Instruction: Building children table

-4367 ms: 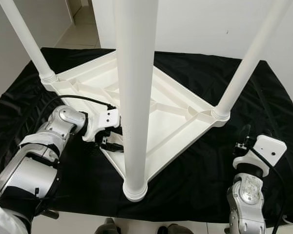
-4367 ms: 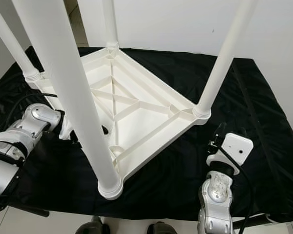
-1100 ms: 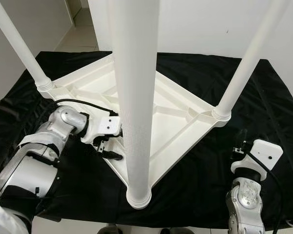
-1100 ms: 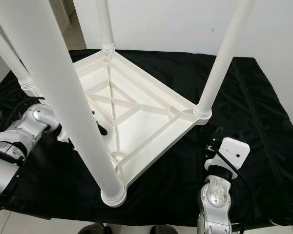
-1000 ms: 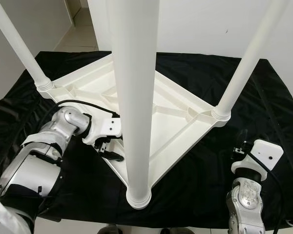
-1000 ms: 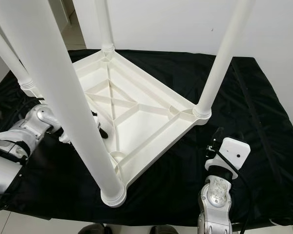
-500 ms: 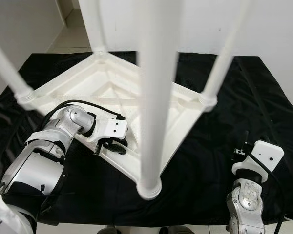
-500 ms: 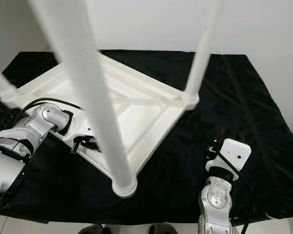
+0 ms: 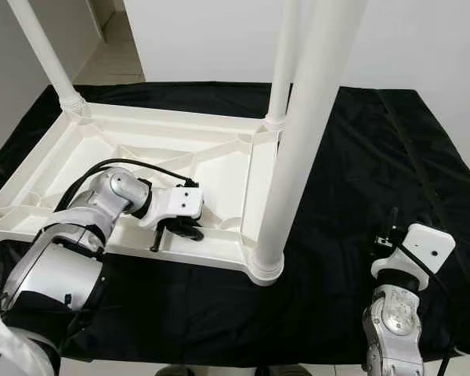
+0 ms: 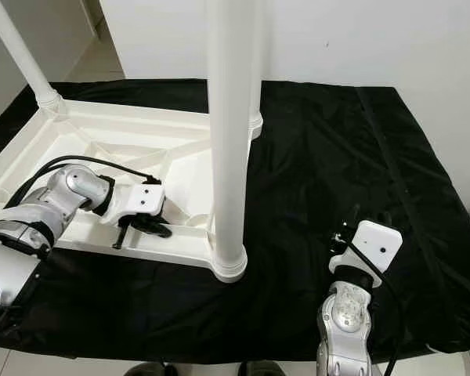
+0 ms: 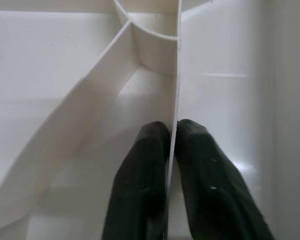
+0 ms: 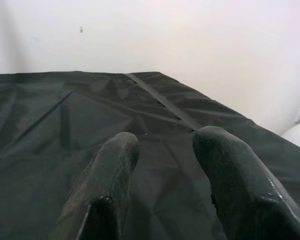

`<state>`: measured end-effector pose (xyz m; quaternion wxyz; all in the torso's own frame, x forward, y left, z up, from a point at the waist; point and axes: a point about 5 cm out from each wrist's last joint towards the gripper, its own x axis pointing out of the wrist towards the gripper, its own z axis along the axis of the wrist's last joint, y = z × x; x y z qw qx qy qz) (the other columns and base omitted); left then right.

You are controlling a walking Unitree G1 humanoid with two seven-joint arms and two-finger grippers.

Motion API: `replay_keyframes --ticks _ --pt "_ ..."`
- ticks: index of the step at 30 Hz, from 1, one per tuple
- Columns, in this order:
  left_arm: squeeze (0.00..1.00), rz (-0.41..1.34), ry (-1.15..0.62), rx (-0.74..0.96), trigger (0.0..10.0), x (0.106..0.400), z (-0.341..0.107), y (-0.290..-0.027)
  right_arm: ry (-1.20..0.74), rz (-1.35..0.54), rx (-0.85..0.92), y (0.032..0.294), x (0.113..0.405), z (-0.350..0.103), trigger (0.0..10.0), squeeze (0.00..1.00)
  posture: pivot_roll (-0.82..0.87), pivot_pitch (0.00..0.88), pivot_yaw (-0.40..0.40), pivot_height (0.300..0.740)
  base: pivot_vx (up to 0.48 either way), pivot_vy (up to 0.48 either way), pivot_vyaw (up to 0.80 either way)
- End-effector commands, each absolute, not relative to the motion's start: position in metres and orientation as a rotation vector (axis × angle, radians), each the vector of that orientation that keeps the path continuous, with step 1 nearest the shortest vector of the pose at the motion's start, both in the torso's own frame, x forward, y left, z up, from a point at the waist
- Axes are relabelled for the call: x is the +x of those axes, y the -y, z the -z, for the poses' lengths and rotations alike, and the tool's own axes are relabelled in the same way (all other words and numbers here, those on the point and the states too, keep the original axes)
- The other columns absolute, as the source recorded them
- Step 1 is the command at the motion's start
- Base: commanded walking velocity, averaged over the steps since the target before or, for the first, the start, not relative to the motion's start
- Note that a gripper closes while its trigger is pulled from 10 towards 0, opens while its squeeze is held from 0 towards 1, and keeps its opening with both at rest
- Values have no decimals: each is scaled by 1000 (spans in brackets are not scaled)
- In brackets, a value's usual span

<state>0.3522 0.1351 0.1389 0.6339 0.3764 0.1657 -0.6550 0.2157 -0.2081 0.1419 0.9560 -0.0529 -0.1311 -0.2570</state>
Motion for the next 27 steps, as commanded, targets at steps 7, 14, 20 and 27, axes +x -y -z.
replay_keyframes --ticks 7,14,20,27 --pt "1000 1177 -119 813 10000 363 -140 -127 242 530 -117 211 215 -138 10000 0 -25 69 36 740 0 0 0" --pt "0 1229 28 558 10000 362 -160 -114 244 554 -126 220 216 -138 10000 0 -23 69 37 740 0 0 0" --pt "0 1147 72 421 10000 368 -172 -119 247 567 -129 223 215 -139 10000 0 -17 70 37 740 0 0 0" --pt "0 944 139 288 10000 373 -177 -131 255 562 -123 222 219 -139 10000 0 -7 77 23 740 0 0 0"
